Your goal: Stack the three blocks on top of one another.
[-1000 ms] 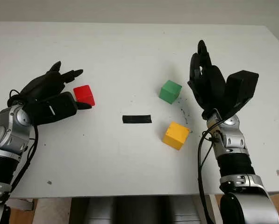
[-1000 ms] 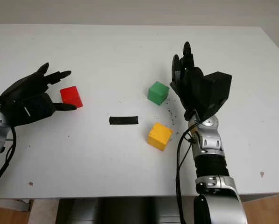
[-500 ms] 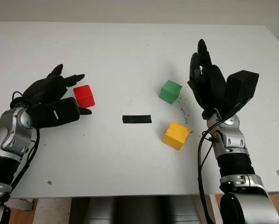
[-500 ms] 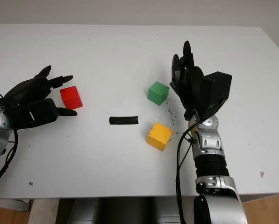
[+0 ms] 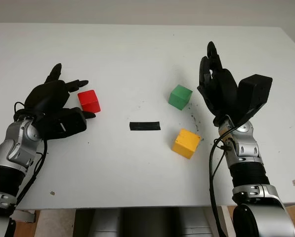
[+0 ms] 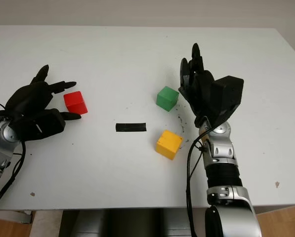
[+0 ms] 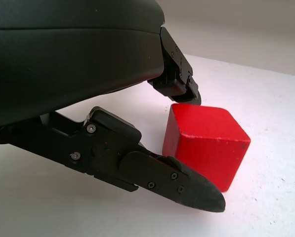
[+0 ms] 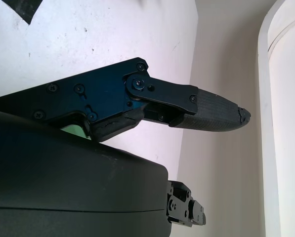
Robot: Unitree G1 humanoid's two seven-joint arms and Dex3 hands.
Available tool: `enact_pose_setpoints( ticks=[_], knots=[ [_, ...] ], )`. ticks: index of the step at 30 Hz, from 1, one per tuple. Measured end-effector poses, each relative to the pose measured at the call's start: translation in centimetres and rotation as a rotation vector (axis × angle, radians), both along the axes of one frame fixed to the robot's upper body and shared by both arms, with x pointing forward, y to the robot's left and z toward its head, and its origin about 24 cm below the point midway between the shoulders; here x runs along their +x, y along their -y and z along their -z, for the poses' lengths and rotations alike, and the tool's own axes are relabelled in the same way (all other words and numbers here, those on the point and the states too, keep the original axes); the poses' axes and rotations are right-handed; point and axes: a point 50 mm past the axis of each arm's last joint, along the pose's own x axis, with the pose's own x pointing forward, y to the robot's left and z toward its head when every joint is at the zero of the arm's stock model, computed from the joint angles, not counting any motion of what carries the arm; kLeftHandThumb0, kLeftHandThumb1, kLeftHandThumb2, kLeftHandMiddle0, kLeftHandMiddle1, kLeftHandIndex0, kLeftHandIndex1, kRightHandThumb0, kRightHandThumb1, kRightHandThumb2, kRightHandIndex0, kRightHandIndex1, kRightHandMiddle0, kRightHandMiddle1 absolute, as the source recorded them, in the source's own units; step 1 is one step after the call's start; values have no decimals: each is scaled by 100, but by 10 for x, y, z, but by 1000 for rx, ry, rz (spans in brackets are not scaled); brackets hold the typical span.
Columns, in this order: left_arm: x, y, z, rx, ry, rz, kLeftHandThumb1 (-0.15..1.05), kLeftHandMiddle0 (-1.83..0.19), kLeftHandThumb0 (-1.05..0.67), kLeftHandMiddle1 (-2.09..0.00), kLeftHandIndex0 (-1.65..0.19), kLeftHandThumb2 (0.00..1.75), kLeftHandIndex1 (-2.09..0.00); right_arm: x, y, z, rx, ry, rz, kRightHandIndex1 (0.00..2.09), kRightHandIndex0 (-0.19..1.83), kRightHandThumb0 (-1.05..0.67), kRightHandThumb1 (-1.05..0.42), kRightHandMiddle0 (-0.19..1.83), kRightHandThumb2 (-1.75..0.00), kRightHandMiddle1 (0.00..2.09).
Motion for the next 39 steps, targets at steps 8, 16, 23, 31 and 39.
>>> enact_pose_setpoints(
  ticks=[8, 16, 23, 31, 39],
  knots=[
    [0, -1, 4, 7, -1, 1, 95, 10, -71, -6, -58, 5, -47, 0, 0, -1, 1, 2, 2, 0, -19, -80, -105, -19, -68, 0],
    [0, -2, 6, -84, -6, 17, 99, 2, -55, -6, -49, 6, -99, 0, 0, -1, 1, -1, 5, 0, -19, -79, -105, -19, -68, 0],
    [1, 0, 14, -253, -4, 14, 105, -1, -49, -5, -35, 7, -128, 0, 0, 0, 3, -6, 4, 0, -19, -79, -105, -19, -68, 0],
    [1, 4, 16, -420, 34, 27, 105, -5, -45, -6, -29, 7, -142, 0, 0, 0, 2, -5, 2, 0, -19, -78, -105, -19, -68, 0],
    [-3, 9, 17, -458, 82, 67, 103, -7, -40, -6, -30, 5, -147, 0, 0, 0, 3, -6, 2, 0, -19, -79, -105, -19, -66, 0]
  ],
)
